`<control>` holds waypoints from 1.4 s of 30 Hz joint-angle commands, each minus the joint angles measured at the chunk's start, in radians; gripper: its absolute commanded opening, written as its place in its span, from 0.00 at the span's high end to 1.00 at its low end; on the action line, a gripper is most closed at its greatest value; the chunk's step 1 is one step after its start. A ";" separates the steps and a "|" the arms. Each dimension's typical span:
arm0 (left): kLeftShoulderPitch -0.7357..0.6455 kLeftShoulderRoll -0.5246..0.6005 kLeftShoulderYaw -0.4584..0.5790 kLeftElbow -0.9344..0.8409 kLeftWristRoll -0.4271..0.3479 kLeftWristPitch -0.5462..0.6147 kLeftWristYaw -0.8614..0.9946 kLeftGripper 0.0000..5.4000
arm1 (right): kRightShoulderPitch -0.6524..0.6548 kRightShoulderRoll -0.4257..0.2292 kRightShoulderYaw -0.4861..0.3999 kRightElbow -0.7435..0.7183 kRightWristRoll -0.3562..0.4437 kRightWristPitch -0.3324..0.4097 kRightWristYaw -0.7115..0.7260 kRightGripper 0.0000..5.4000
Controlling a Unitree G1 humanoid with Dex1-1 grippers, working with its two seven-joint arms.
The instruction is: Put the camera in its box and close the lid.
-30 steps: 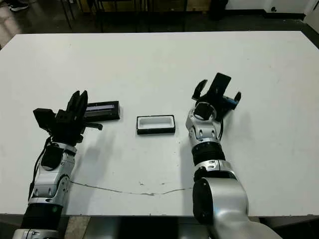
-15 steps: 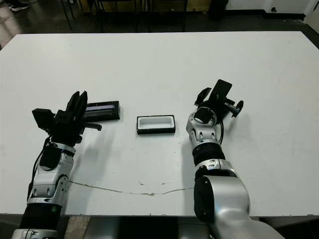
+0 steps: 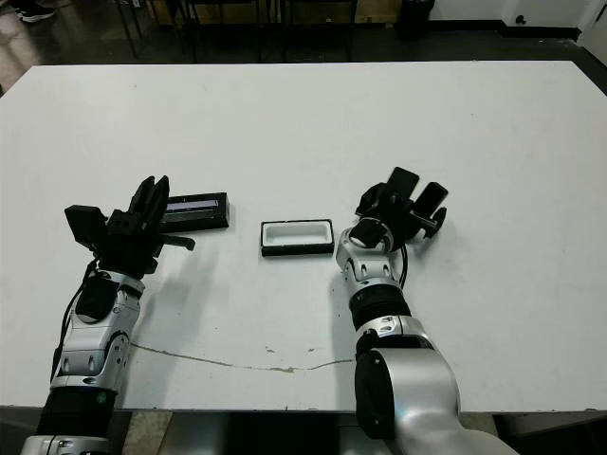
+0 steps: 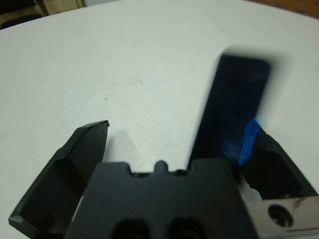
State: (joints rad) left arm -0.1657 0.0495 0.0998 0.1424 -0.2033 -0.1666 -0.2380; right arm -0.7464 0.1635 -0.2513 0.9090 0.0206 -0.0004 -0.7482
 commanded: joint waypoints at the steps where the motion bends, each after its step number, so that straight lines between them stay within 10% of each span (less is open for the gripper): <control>1: 0.000 0.018 0.005 0.000 -0.001 0.019 -0.002 1.00 | 0.015 0.041 -0.024 0.040 0.033 0.014 -0.038 0.00; 12: -0.008 0.018 0.006 0.003 -0.011 0.028 -0.013 1.00 | 0.005 0.038 -0.045 0.103 0.045 -0.093 -0.112 0.07; 31: 0.002 0.012 0.010 -0.006 -0.014 0.041 -0.007 1.00 | 0.003 0.031 -0.062 0.201 0.072 -0.299 -0.073 0.84; 42: 0.011 0.009 0.005 -0.007 -0.001 0.025 -0.004 1.00 | 0.018 0.020 -0.036 0.122 0.045 -0.346 -0.052 0.85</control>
State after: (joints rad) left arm -0.1739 0.0496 0.1038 0.1318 -0.2117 -0.1460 -0.2468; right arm -0.7596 0.1632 -0.2916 1.0410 0.0711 -0.3431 -0.7938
